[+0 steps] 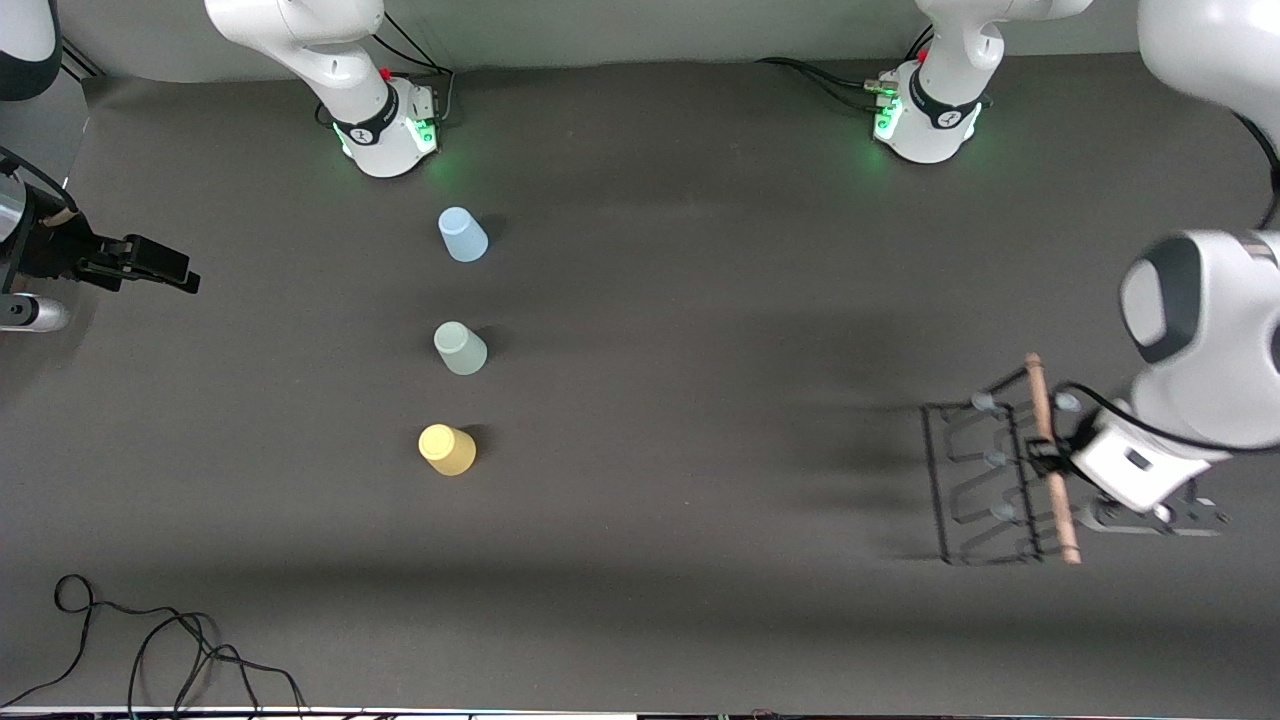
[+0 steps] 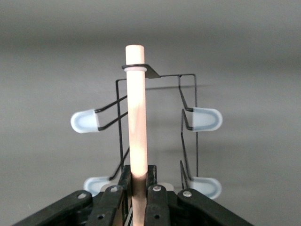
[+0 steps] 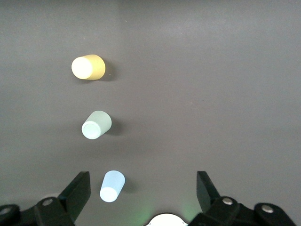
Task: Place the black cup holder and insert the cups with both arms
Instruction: 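Carry the holder with the left gripper to the table middle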
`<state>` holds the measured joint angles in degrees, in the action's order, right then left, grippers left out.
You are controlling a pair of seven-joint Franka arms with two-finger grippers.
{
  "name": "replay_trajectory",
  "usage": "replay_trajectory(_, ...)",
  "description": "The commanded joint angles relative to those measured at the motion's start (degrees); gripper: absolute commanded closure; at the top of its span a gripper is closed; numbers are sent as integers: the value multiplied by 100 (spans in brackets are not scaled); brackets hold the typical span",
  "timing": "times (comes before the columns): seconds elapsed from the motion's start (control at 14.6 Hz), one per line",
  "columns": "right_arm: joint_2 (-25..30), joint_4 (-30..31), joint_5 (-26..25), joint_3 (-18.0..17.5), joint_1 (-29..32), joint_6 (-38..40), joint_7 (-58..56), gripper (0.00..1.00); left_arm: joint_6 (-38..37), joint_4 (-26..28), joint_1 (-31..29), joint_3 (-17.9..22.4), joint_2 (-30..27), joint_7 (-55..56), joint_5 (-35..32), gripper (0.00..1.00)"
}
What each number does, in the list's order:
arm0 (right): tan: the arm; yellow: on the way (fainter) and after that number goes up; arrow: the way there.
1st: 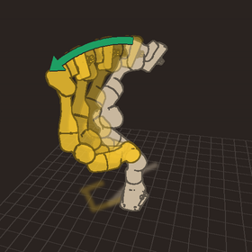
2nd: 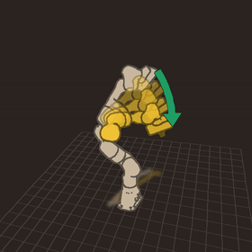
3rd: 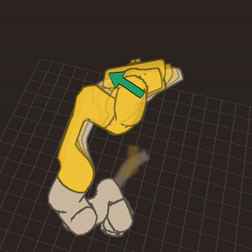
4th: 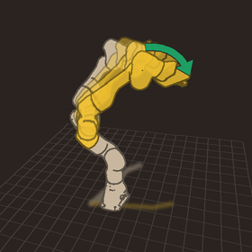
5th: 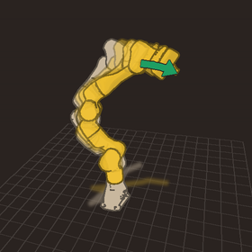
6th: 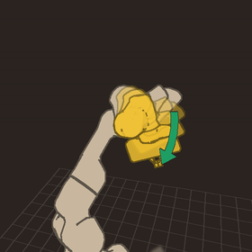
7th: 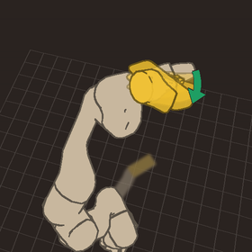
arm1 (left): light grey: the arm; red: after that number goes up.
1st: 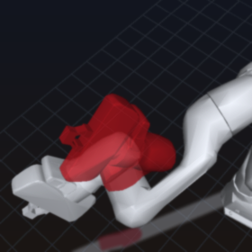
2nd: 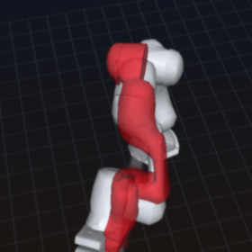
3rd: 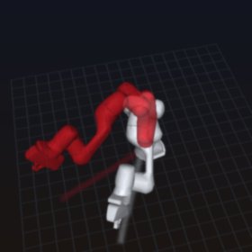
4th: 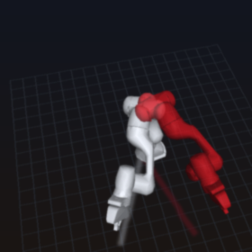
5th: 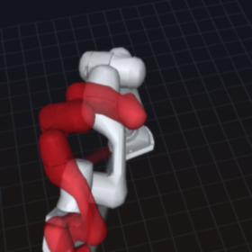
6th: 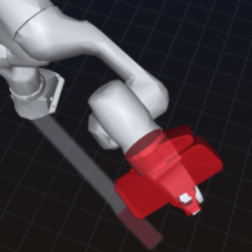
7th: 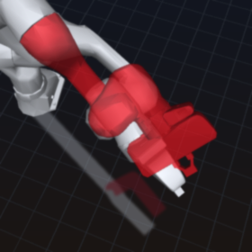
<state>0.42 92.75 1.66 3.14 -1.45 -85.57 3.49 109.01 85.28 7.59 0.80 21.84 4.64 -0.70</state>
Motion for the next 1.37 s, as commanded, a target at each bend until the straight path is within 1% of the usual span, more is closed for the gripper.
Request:
replay_trajectory(0.0,37,-2,81,28,-13,14,46,0,-441,673,1047,122,-811,964,-44,100)
replay_trajectory(0.21,37,-2,72,28,-13,14,38,0,-495,692,2120,114,-822,2257,-80,100)
replay_trajectory(0.48,46,-2,72,28,-13,32,38,0,-486,849,2991,114,-769,3119,-80,100)
replay_trajectory(0.62,46,-2,81,37,-13,32,38,0,-390,859,3344,123,-541,3498,-88,100)
replay_trajectory(0.75,46,-2,72,37,-13,32,38,0,-232,859,3564,123,-252,3849,-97,100)
replay_trajectory(0.89,55,6,72,37,-13,41,38,0,-4,833,3653,123,-31,4105,-115,100)
replay_trajectory(1.17,55,6,72,37,-13,41,38,0,94,718,3706,114,75,4361,-106,100)
replay_trajectory(1.3,55,6,72,37,-13,41,38,0,94,701,3872,114,92,4509,-106,100)
